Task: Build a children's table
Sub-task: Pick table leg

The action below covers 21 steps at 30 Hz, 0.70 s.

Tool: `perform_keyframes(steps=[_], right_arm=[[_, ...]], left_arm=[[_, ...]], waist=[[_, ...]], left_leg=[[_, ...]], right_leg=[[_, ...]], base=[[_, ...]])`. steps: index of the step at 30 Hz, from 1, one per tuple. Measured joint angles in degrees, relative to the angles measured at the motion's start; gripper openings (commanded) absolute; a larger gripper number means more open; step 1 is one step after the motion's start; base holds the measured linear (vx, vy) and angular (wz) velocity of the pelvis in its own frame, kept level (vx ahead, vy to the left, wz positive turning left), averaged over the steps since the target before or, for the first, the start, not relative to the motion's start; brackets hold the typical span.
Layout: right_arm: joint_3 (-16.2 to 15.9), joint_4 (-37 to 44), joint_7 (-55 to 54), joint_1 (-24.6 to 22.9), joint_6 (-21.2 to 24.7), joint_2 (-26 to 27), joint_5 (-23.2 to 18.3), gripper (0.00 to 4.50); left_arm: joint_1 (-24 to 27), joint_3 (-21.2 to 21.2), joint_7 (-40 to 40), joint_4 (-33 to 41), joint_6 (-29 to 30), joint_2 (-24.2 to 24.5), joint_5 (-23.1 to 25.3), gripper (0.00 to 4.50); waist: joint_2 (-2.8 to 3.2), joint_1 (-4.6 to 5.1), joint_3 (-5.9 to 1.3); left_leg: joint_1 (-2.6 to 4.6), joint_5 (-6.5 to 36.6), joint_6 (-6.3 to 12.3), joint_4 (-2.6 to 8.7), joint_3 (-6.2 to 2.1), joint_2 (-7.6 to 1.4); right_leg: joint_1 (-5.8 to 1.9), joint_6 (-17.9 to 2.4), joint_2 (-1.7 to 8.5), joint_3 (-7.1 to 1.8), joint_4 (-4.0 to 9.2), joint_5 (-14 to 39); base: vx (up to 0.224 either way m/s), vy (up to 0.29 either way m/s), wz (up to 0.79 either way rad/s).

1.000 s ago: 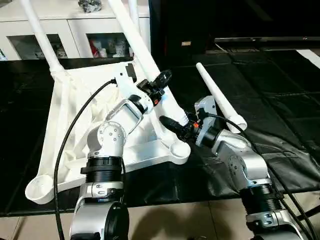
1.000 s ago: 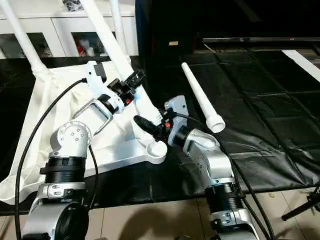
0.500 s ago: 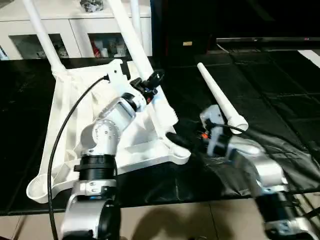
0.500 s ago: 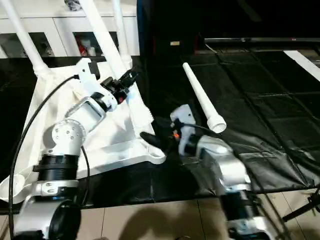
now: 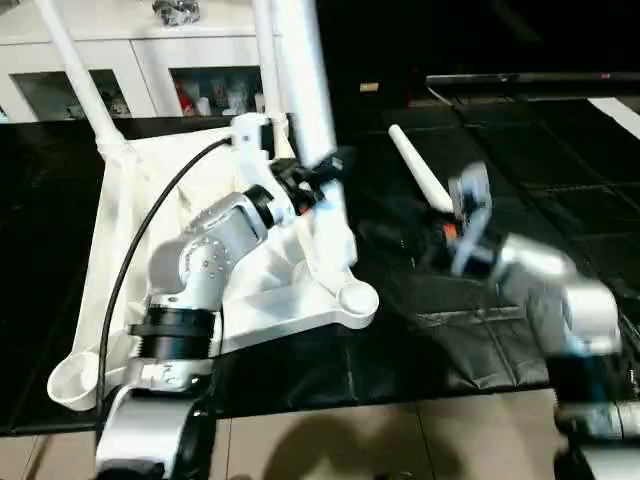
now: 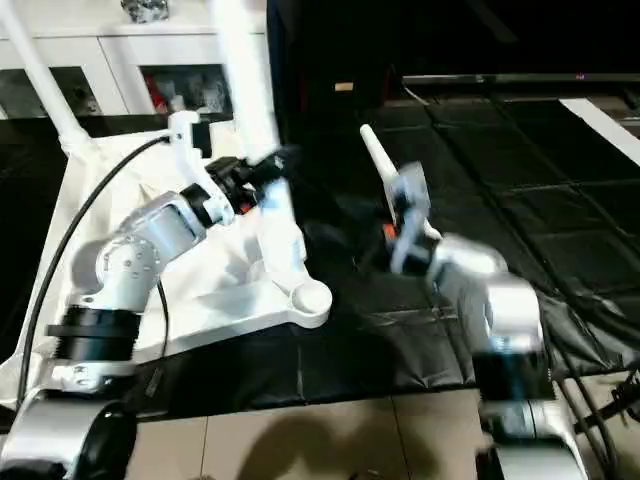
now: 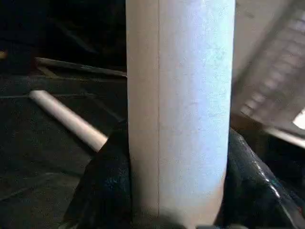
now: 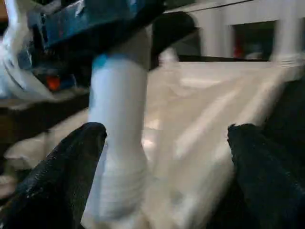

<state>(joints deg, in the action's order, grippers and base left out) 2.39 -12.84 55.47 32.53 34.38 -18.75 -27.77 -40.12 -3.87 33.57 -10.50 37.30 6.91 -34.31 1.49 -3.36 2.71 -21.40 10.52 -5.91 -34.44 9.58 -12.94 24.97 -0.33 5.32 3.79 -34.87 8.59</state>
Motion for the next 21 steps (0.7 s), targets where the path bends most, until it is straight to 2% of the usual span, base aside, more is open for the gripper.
perform_keyframes(steps=[4, 9, 10, 12, 16, 21], right_arm=[[-0.88, -1.22, 5.27, 1.22, 3.3, -0.51, -3.16, 4.41], [-4.11, -2.72, 10.29, 3.91, 6.12, -2.12, -3.24, 4.41], [-4.65, -3.08, 11.33, 4.54, 6.59, -2.13, -3.42, 4.13], [-5.55, -3.44, 12.38, 5.04, 6.82, -2.11, -3.55, 4.06], [-7.81, -5.45, 13.74, 5.7, 6.95, -1.96, -2.96, 3.64], [-8.61, -6.38, 14.76, 6.27, 8.09, -1.86, -2.9, 3.26]], left_arm=[[0.57, 2.27, 4.13, 2.61, 1.63, 1.42, -1.58, 1.93], [1.56, 4.44, 7.2, 5.72, 2.96, 1.6, -2.16, 1.93], [1.57, 4.82, 7.41, 6.26, 3.2, 1.33, -2.45, 1.93], [1.57, 4.93, 7.51, 6.91, 3.65, 1.14, -3.08, 1.93], [1.58, 5.27, 7.68, 7.34, 4.05, 0.55, -3.49, 1.93], [1.63, 5.45, 7.81, 7.34, 4.13, 0.61, -3.48, 1.93]], waist=[[-0.18, -0.2, 0.07], [-0.44, -0.3, 0.22], [-0.5, -0.31, 0.24], [-0.57, -0.34, 0.27], [-0.81, -0.33, 0.39], [-0.83, -0.37, 0.4]], left_leg=[[-0.01, -0.01, 0.0, -0.03, 0.01, 0.01], [-0.02, -0.01, -0.01, -0.05, 0.01, 0.02], [-0.02, -0.01, -0.02, -0.04, 0.01, 0.01], [-0.03, -0.01, -0.02, -0.05, 0.02, 0.01], [-0.02, -0.01, -0.02, -0.05, 0.02, 0.01], [-0.02, -0.02, -0.02, -0.05, 0.03, 0.01]], right_leg=[[0.0, -0.01, 0.02, -0.01, -0.03, -0.01], [-0.02, -0.02, 0.03, -0.03, -0.08, -0.01], [-0.03, -0.02, 0.03, -0.02, -0.09, -0.01], [-0.03, -0.02, 0.03, -0.03, -0.1, -0.01], [-0.03, -0.02, 0.02, -0.04, -0.11, -0.01], [-0.02, -0.02, 0.03, -0.04, -0.11, -0.01]], base=[[0.0, 0.0, 0.0], [0.0, 0.0, 0.0], [0.0, 0.0, 0.0], [0.0, 0.0, 0.0], [0.0, 0.0, 0.0], [0.0, 0.0, 0.0]])
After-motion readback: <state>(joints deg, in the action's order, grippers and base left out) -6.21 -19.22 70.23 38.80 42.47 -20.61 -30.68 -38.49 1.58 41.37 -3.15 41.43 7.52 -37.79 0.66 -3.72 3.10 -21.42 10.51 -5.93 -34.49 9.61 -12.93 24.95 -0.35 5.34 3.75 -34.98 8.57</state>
